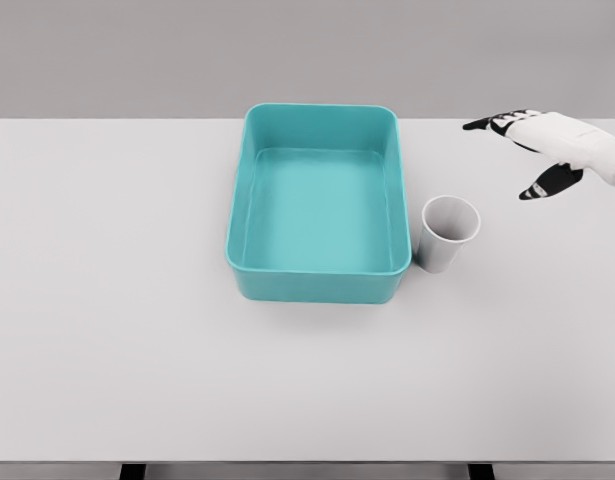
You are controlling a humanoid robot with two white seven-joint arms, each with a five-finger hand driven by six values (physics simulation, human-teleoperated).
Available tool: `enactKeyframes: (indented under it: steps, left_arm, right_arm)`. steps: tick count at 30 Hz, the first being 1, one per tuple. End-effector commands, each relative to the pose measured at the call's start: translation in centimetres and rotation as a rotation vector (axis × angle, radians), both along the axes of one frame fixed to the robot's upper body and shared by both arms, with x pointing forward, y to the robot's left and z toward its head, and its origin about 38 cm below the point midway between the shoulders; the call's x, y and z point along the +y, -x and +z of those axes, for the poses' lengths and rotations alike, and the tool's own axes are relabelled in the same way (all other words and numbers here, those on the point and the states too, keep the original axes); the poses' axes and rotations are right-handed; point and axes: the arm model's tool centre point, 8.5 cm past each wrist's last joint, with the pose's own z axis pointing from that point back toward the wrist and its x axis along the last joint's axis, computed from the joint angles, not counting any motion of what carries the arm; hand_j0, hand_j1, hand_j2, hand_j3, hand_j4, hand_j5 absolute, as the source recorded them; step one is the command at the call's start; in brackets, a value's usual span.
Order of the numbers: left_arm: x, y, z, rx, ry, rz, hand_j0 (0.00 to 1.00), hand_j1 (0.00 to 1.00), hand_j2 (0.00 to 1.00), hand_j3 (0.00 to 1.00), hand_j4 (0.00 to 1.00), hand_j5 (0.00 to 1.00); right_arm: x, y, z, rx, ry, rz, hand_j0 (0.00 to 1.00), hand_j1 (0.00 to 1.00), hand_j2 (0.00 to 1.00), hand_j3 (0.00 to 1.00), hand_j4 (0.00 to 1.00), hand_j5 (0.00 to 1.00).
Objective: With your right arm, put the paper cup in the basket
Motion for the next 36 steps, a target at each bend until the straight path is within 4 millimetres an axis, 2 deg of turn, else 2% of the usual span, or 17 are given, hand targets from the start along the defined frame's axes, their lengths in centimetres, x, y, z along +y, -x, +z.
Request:
enactKeyframes:
  steps: [1,4,6,7,8,9,10,11,12,14,15,17,19,22,25,27,36]
  left_arm:
    - [0.0,0.0,0.0,0.000,0.000,-0.001,1.00,1.00,1.00,1.00,1.00,1.00]
    - [0.0,0.0,0.0,0.000,0.000,0.000,1.00,1.00,1.00,1.00,1.00,1.00]
    - [0.0,0.0,0.0,0.000,0.000,0.000,1.00,1.00,1.00,1.00,1.00,1.00]
    - [0.0,0.0,0.0,0.000,0.000,0.000,1.00,1.00,1.00,1.00,1.00,1.00]
    - [0.0,0.0,0.0,0.000,0.000,0.000,1.00,1.00,1.00,1.00,1.00,1.00]
    - [0.0,0.0,0.0,0.000,0.000,0.000,1.00,1.00,1.00,1.00,1.00,1.00]
    - [0.0,0.0,0.0,0.000,0.000,0.000,1.00,1.00,1.00,1.00,1.00,1.00]
    - [0.0,0.0,0.0,0.000,0.000,0.000,1.00,1.00,1.00,1.00,1.00,1.00]
    - [0.0,0.0,0.0,0.000,0.000,-0.001,1.00,1.00,1.00,1.00,1.00,1.00]
    - [0.0,0.0,0.0,0.000,0.000,0.000,1.00,1.00,1.00,1.00,1.00,1.00]
    - [0.0,0.0,0.0,0.000,0.000,0.000,1.00,1.00,1.00,1.00,1.00,1.00]
    - [0.0,0.0,0.0,0.000,0.000,0.000,1.00,1.00,1.00,1.00,1.00,1.00]
    - [0.0,0.0,0.0,0.000,0.000,-0.001,1.00,1.00,1.00,1.00,1.00,1.00]
    - [0.0,0.0,0.0,0.000,0.000,0.000,1.00,1.00,1.00,1.00,1.00,1.00]
    - [0.0,0.0,0.0,0.000,0.000,0.000,1.00,1.00,1.00,1.00,1.00,1.00]
    - [0.0,0.0,0.0,0.000,0.000,0.000,1.00,1.00,1.00,1.00,1.00,1.00]
    - [0.0,0.0,0.0,0.000,0.000,0.000,1.00,1.00,1.00,1.00,1.00,1.00]
  right_arm:
    - [0.1,0.0,0.4,-0.006,-0.002,0.002,1.00,1.00,1.00,1.00,1.00,1.00]
    - [0.1,0.1,1.1,-0.033,-0.019,0.026,1.00,1.00,1.00,1.00,1.00,1.00]
    - [-2.2,0.9,1.3,-0.008,0.005,-0.013,1.00,1.00,1.00,1.00,1.00,1.00]
    - [-2.3,1.1,1.2,0.049,-0.115,-0.024,1.00,1.00,1.00,1.00,1.00,1.00]
    - [-2.0,1.8,0.2,0.221,-0.142,0.026,1.00,1.00,1.00,1.00,1.00,1.00]
    - [-3.1,1.3,0.6,0.264,-0.236,-0.001,1.00,1.00,1.00,1.00,1.00,1.00]
    - [-2.9,1.4,1.2,0.258,-0.271,0.015,1.00,1.00,1.00,1.00,1.00,1.00]
    - [-3.4,1.1,0.3,0.282,-0.307,-0.011,0.99,0.99,0.99,0.99,0.99,0.99]
    - [-4.8,0.6,-1.6,0.345,-0.461,-0.064,0.99,0.99,0.99,0.99,0.99,0.99]
    - [-5.1,-0.6,-5.4,0.365,-0.638,-0.067,1.00,1.00,1.00,1.00,1.00,1.00]
    - [-5.8,-0.9,-6.3,0.365,-0.697,-0.091,1.00,1.00,1.00,1.00,1.00,1.00]
    - [-6.2,-0.9,-5.9,0.354,-0.775,-0.090,1.00,1.00,1.00,1.00,1.00,1.00]
    - [-7.1,-0.7,-6.7,0.363,-0.772,-0.121,1.00,1.00,1.00,1.00,1.00,1.00]
    - [-6.5,0.3,-8.9,0.393,-0.735,-0.096,1.00,1.00,1.00,1.00,1.00,1.00]
    - [-5.9,0.6,-9.5,0.398,-0.724,-0.068,1.00,1.00,1.00,1.00,1.00,1.00]
    - [-4.6,0.5,-10.1,0.405,-0.731,-0.044,1.00,1.00,1.00,1.00,1.00,1.00]
    - [-2.4,0.8,-10.4,0.436,-0.722,0.015,1.00,1.00,1.00,1.00,1.00,1.00]
